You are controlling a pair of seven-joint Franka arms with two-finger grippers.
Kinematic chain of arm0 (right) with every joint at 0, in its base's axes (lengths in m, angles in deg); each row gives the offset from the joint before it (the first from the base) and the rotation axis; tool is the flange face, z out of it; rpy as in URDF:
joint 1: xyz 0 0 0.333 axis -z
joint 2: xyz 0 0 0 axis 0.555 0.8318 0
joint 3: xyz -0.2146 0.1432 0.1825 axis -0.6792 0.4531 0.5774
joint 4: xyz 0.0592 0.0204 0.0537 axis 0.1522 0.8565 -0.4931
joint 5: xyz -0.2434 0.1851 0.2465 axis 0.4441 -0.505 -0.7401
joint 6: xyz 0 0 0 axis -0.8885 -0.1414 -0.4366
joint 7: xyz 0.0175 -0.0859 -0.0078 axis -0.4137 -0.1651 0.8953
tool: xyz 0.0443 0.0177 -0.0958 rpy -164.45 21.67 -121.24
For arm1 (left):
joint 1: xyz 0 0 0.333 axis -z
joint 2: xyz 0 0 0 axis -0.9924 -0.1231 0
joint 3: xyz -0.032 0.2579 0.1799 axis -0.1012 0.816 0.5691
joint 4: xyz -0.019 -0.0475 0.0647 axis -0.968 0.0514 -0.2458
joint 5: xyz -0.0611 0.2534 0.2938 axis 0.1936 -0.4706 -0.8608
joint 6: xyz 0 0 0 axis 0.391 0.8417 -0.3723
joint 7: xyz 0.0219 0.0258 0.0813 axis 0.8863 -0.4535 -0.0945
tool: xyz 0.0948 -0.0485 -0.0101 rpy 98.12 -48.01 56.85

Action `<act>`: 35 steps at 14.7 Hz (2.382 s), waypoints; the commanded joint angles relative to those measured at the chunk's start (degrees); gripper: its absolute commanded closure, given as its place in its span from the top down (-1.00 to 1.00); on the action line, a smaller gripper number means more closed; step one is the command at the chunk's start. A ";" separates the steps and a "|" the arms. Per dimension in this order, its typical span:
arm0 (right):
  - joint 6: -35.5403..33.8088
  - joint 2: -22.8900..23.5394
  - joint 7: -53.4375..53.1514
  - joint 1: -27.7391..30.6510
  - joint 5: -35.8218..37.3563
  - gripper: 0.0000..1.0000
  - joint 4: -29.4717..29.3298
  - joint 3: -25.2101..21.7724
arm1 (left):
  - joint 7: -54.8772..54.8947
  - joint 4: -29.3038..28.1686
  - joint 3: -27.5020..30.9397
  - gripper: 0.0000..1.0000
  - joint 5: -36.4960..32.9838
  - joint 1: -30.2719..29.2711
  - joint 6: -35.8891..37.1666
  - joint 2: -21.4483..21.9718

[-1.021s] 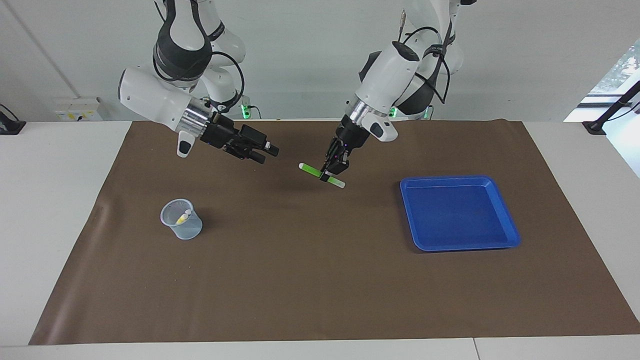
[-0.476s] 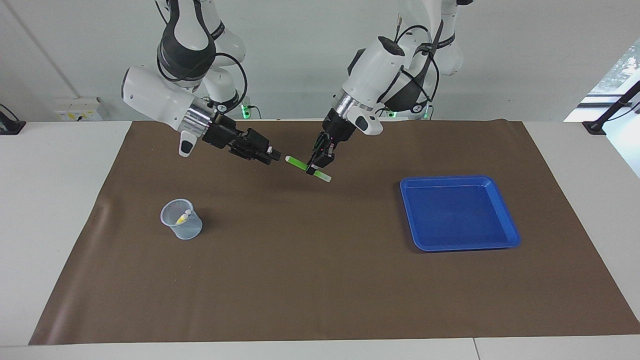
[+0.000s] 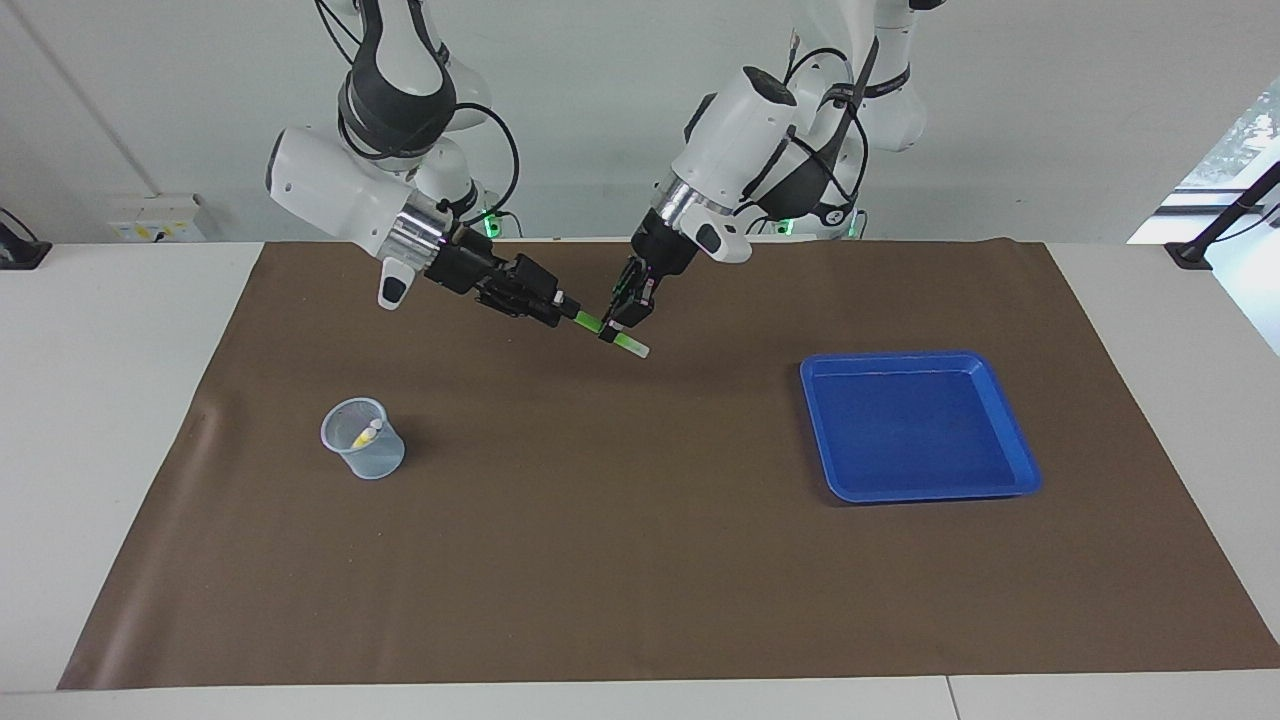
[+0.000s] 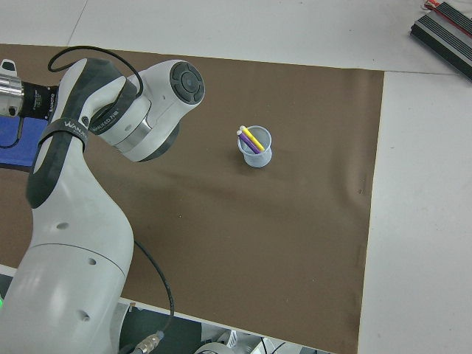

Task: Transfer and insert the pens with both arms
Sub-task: 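Grasp the green pen with the right gripper and open the left gripper, then insert the green pen into the cup while the left gripper withdraws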

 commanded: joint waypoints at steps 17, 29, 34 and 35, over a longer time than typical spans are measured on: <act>0.48 -1.17 -0.47 -1.11 -1.21 -1.00 1.26 -0.06 | 0.36 -0.48 0.92 -1.00 0.99 1.03 -1.05 -0.18; -22.16 3.83 0.75 10.82 20.19 -1.00 -15.22 -0.50 | 38.01 -3.28 1.36 1.00 0.28 -11.35 17.83 2.54; -26.87 5.87 23.20 16.98 40.15 -1.00 -19.14 -0.59 | 65.26 -10.49 1.45 1.00 -4.87 -20.31 20.75 6.14; -25.12 6.13 27.17 17.51 42.54 -1.00 -18.69 -0.59 | 70.00 -10.85 1.36 1.00 -6.82 -22.33 21.79 6.33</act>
